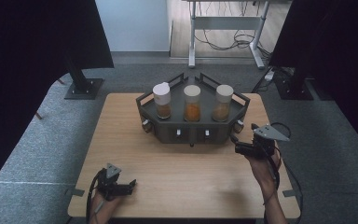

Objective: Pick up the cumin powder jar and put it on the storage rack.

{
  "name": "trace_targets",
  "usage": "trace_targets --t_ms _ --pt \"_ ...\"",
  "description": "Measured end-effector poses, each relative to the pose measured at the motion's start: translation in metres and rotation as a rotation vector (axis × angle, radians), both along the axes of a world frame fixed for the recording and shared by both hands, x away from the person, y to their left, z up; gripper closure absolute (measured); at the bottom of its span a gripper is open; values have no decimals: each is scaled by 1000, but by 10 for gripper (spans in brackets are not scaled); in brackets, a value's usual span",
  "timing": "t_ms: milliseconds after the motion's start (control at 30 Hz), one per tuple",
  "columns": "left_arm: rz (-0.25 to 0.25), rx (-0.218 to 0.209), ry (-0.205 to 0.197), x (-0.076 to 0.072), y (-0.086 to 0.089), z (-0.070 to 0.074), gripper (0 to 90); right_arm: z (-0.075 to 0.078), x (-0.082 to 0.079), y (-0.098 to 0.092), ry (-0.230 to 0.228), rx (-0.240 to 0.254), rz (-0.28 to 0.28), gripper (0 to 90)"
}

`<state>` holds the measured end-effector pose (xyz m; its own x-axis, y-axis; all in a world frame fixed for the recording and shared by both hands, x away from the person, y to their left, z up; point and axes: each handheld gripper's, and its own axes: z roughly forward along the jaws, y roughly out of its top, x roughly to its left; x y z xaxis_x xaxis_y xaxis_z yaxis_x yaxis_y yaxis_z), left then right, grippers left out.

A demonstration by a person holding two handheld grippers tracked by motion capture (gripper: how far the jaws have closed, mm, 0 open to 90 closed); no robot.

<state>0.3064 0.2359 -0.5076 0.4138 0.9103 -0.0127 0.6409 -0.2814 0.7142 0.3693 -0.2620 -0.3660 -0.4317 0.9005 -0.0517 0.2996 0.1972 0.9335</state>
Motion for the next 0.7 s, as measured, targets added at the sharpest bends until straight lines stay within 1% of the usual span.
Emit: trace_targets --t_ms 67,133,300,700 --pt "-6 8 3 0 1 0 23 -2 -1 0 4 -3 0 96" --pt "0 -1 0 0 0 0 23 -5 -3 0 8 -9 1 97" --pt "-7 9 4 0 1 0 23 -12 -7 0 15 -26 3 100" --pt "-10 12 7 0 1 1 23 -31 -14 -4 37 -20 -5 106"
